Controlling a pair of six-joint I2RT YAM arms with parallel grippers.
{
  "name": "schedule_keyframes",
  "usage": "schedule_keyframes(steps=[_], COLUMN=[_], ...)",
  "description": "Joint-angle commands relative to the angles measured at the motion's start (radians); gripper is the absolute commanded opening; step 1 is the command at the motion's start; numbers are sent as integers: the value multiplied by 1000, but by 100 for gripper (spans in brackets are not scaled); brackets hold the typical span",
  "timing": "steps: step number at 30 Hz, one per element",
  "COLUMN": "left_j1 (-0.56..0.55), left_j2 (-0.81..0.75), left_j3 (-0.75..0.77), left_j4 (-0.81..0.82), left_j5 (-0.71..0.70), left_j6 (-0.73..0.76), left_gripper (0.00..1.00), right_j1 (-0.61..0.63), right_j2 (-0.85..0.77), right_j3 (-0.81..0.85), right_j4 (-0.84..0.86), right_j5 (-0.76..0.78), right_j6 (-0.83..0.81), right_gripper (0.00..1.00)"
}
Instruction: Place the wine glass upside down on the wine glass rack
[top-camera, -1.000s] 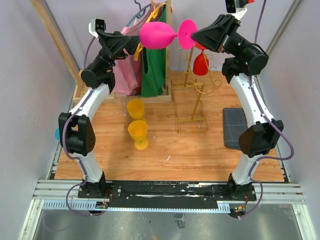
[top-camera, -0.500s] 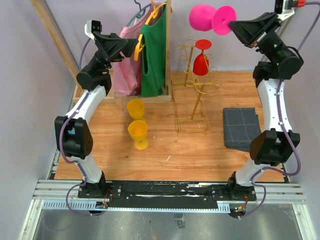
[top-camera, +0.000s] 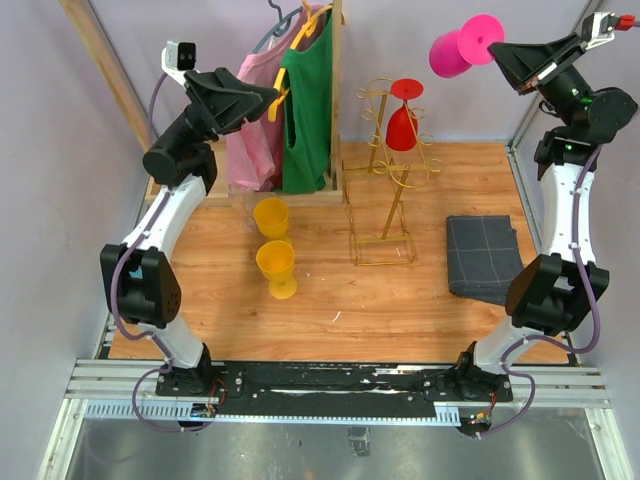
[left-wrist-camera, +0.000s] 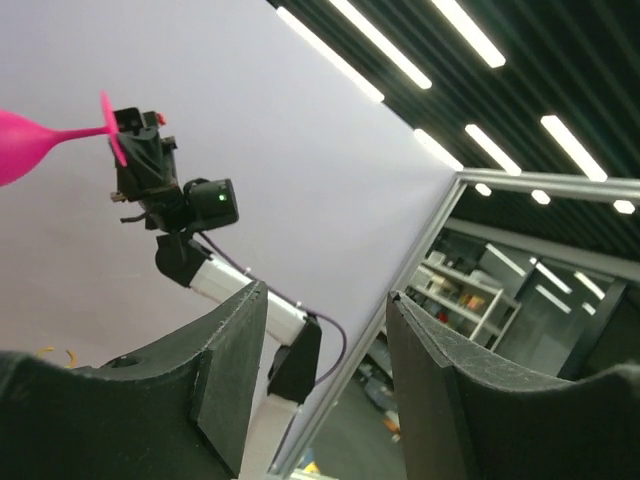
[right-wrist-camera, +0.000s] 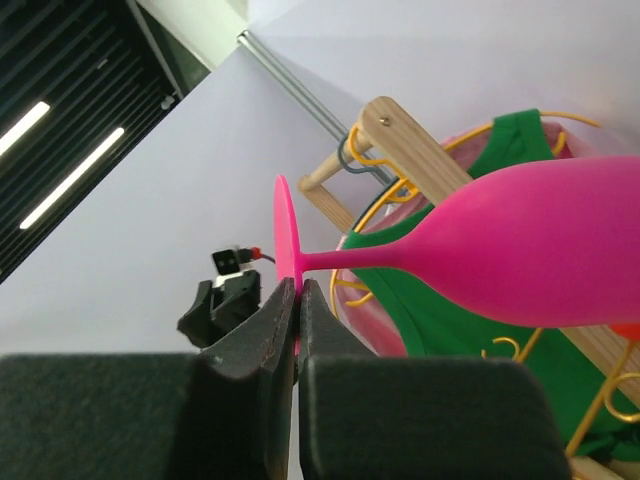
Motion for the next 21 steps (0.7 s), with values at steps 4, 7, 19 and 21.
schedule_keyframes(steps=[4, 7, 19, 21], left_j1=[7, 8, 8, 8], left_j2=[-91, -92, -116, -117], left_j3=[-42, -53, -87, -93], left_j4=[12, 32, 4, 6], left_j5=[77, 78, 88, 87], left_j6=[129, 112, 150, 149], left_gripper=[56, 56, 56, 56], right_j1=[-18, -18, -4, 12], right_j2=[-18, -30, -24, -17], right_j3=[4, 34, 6, 6], right_j4=[-436, -651, -868, -874], right_j5=[-17, 13, 65, 64], right_j6=[-315, -466, -558, -564], right_gripper=[1, 1, 1, 1])
